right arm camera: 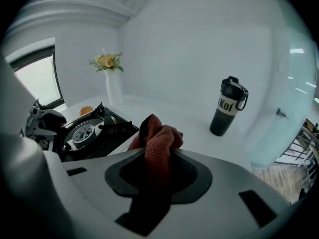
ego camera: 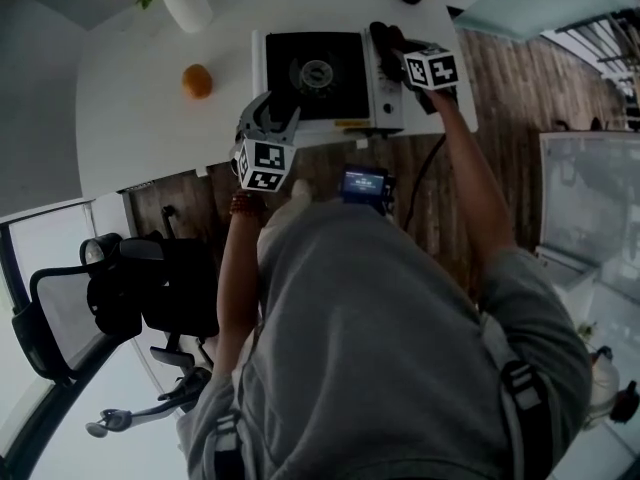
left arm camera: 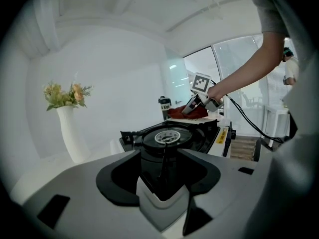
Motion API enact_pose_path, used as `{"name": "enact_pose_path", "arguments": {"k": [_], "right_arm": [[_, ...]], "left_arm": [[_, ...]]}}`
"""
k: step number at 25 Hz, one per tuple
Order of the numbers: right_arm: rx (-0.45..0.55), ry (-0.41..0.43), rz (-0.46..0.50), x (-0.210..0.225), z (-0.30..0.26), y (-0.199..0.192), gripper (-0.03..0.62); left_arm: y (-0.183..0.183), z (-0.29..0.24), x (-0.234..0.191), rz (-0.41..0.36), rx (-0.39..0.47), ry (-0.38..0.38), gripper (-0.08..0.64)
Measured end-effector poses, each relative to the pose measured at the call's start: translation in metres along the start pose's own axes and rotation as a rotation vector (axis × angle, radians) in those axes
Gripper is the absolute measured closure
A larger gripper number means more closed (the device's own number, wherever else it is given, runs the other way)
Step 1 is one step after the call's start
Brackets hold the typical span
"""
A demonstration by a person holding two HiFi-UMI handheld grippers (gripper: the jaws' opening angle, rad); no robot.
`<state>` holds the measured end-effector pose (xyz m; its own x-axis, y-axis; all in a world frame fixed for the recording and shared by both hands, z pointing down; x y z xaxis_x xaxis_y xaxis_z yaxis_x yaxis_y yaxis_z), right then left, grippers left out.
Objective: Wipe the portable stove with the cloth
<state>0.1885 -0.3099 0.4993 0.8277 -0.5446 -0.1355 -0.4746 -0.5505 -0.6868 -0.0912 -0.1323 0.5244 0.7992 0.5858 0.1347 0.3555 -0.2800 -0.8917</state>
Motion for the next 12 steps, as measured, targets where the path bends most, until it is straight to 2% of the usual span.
{"name": "enact_pose_path", "arguments": {"k": [3, 6, 12], "right_arm": [[-0.007, -0.025, 0.036, -0.007, -0.003, 0.001, 0.48], [-0.01, -0.038, 0.121, -0.02, -0.003, 0.006, 0.484], [-0.03, 0.033, 0.289, -0.067, -0.009, 0.012, 0.49]], "left_arm": [[0.0, 0.0, 0.0, -0.004, 0.004, -0.001, 0.318], [-0.001, 0.001, -0.001, -0.012, 0.009, -0.002, 0.319], [-0.001, 0.001, -0.001, -0.012, 0.007, -0.014, 0.321]]}}
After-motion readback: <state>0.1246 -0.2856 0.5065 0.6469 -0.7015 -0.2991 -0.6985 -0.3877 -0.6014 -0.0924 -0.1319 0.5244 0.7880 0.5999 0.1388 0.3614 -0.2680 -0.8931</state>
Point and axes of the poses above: the fingertips, and each gripper's own axes: z backward along the fingers, x to its right, y out of its top, the point moved 6 cm from there along z, backward along the fingers, and after that the axes turned 6 degrees about -y, right-handed, at the moved point
